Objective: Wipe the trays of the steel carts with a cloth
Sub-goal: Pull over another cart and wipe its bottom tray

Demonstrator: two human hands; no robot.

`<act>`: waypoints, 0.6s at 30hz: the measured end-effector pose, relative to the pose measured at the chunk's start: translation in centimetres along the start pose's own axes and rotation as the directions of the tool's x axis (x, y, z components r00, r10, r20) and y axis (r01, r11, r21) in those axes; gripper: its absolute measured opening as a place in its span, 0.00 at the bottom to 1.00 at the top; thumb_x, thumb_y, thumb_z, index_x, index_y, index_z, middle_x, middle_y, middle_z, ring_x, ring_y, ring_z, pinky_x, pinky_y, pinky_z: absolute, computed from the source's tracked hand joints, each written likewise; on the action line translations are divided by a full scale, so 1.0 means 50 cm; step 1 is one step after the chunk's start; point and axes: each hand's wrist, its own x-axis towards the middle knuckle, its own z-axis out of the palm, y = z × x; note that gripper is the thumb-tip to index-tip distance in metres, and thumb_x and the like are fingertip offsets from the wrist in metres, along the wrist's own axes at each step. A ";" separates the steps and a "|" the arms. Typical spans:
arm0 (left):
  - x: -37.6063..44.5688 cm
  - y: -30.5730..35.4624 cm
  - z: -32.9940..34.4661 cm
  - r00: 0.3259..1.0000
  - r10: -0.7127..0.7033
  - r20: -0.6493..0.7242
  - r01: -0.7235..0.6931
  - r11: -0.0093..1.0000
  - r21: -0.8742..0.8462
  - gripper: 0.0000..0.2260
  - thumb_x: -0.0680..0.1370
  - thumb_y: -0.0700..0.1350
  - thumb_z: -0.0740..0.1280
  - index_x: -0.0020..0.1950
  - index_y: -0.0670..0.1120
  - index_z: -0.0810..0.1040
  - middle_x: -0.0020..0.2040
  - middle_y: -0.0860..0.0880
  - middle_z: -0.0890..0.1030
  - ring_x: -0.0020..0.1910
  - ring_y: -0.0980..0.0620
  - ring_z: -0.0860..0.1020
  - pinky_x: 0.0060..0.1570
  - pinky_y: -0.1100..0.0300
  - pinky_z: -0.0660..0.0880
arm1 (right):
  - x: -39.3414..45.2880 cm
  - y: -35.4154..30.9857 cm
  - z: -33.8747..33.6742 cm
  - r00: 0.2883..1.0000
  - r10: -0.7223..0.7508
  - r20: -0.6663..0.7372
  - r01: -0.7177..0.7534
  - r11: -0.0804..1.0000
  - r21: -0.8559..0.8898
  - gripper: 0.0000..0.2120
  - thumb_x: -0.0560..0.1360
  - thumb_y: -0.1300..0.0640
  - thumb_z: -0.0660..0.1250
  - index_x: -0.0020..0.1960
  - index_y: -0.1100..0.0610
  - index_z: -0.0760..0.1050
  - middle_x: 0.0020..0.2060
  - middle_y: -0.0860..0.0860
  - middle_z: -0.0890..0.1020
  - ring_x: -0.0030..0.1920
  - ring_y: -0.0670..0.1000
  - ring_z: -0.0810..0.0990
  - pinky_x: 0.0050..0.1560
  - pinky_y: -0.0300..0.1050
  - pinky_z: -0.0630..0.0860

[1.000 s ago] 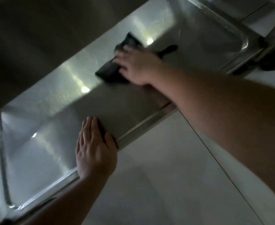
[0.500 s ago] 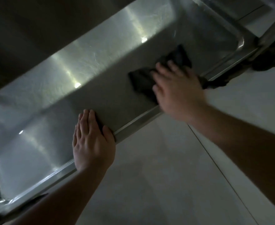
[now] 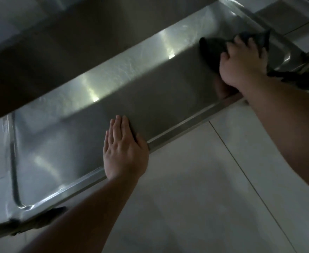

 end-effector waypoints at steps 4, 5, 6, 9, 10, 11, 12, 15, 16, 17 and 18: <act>0.005 0.001 0.003 1.000 0.014 -0.001 -0.014 1.000 0.011 0.30 0.86 0.57 0.51 0.86 0.46 0.55 0.86 0.47 0.57 0.85 0.48 0.52 0.83 0.51 0.48 | -0.017 -0.182 0.027 0.999 -0.017 0.051 0.016 1.000 0.015 0.27 0.84 0.47 0.46 0.83 0.47 0.58 0.84 0.47 0.54 0.84 0.59 0.48 0.79 0.68 0.46; 0.005 0.002 0.001 1.000 0.013 0.005 -0.013 1.000 0.006 0.30 0.86 0.56 0.51 0.86 0.46 0.55 0.86 0.47 0.56 0.85 0.49 0.52 0.83 0.51 0.47 | -0.045 -0.243 0.038 0.991 -0.116 0.070 0.114 0.993 0.029 0.26 0.84 0.47 0.47 0.82 0.47 0.60 0.84 0.47 0.55 0.84 0.58 0.48 0.79 0.67 0.47; 0.005 0.003 -0.002 1.000 0.009 0.012 -0.009 1.000 -0.003 0.30 0.86 0.56 0.51 0.86 0.46 0.55 0.86 0.47 0.56 0.85 0.49 0.51 0.83 0.52 0.47 | -0.080 -0.305 0.052 0.968 -0.234 0.096 0.230 0.972 0.048 0.26 0.85 0.46 0.48 0.82 0.47 0.60 0.84 0.47 0.55 0.84 0.58 0.49 0.79 0.66 0.47; 0.011 0.008 -0.015 0.994 0.014 0.111 -0.012 1.000 -0.026 0.33 0.84 0.59 0.47 0.87 0.47 0.48 0.87 0.46 0.50 0.86 0.50 0.46 0.84 0.51 0.44 | -0.195 -0.458 0.086 0.781 -0.584 0.220 0.573 0.811 0.117 0.26 0.85 0.45 0.48 0.83 0.43 0.59 0.84 0.42 0.55 0.84 0.53 0.48 0.80 0.63 0.45; 0.014 0.007 -0.023 0.986 0.041 0.163 -0.038 0.999 -0.019 0.34 0.84 0.61 0.46 0.87 0.47 0.45 0.87 0.46 0.47 0.86 0.49 0.44 0.83 0.51 0.43 | -0.218 -0.484 0.093 0.720 -0.645 0.256 0.632 0.762 0.141 0.26 0.85 0.44 0.48 0.83 0.41 0.59 0.84 0.40 0.55 0.84 0.50 0.48 0.81 0.61 0.44; 0.018 0.000 -0.032 0.977 0.066 0.204 -0.063 0.998 -0.023 0.34 0.84 0.61 0.47 0.87 0.48 0.44 0.87 0.46 0.46 0.86 0.49 0.43 0.83 0.51 0.44 | -0.226 -0.498 0.096 0.680 -0.677 0.280 0.661 0.732 0.165 0.25 0.86 0.44 0.48 0.83 0.40 0.59 0.83 0.38 0.54 0.84 0.48 0.47 0.81 0.59 0.43; 0.021 -0.010 -0.044 0.970 0.085 0.226 -0.076 0.996 -0.048 0.33 0.84 0.61 0.48 0.87 0.50 0.45 0.87 0.48 0.47 0.86 0.50 0.44 0.82 0.52 0.45 | -0.221 -0.496 0.096 0.660 -0.693 0.291 0.673 0.717 0.180 0.25 0.86 0.44 0.48 0.82 0.39 0.59 0.83 0.37 0.54 0.84 0.47 0.48 0.81 0.58 0.43; 0.008 -0.109 -0.092 0.977 0.115 0.177 -0.110 0.993 -0.039 0.30 0.84 0.63 0.49 0.85 0.54 0.56 0.86 0.52 0.55 0.85 0.50 0.53 0.80 0.50 0.53 | -0.186 -0.454 0.086 0.673 -0.690 0.266 0.678 0.719 0.152 0.24 0.86 0.45 0.49 0.83 0.40 0.59 0.83 0.38 0.54 0.84 0.48 0.49 0.82 0.59 0.44; -0.002 -0.162 -0.106 0.981 0.095 0.171 -0.093 0.996 -0.016 0.27 0.84 0.63 0.49 0.82 0.55 0.61 0.85 0.51 0.59 0.84 0.49 0.57 0.80 0.47 0.57 | -0.169 -0.433 0.082 0.723 -0.651 0.231 0.643 0.757 0.116 0.24 0.87 0.45 0.49 0.83 0.42 0.60 0.84 0.40 0.54 0.84 0.50 0.50 0.82 0.61 0.45; -0.012 -0.222 -0.116 0.984 0.047 0.173 -0.047 0.999 -0.008 0.24 0.84 0.63 0.50 0.78 0.56 0.65 0.83 0.51 0.62 0.82 0.47 0.60 0.79 0.44 0.61 | -0.149 -0.408 0.079 0.796 -0.576 0.187 0.572 0.816 0.077 0.25 0.86 0.46 0.49 0.83 0.44 0.60 0.84 0.42 0.55 0.84 0.52 0.51 0.81 0.62 0.46; -0.025 -0.280 -0.124 0.984 -0.020 0.178 0.021 1.000 -0.006 0.22 0.84 0.63 0.51 0.76 0.57 0.66 0.83 0.50 0.62 0.82 0.47 0.60 0.78 0.41 0.62 | -0.129 -0.384 0.076 0.872 -0.468 0.142 0.466 0.883 0.049 0.25 0.86 0.46 0.48 0.83 0.45 0.60 0.84 0.43 0.55 0.84 0.54 0.51 0.81 0.64 0.46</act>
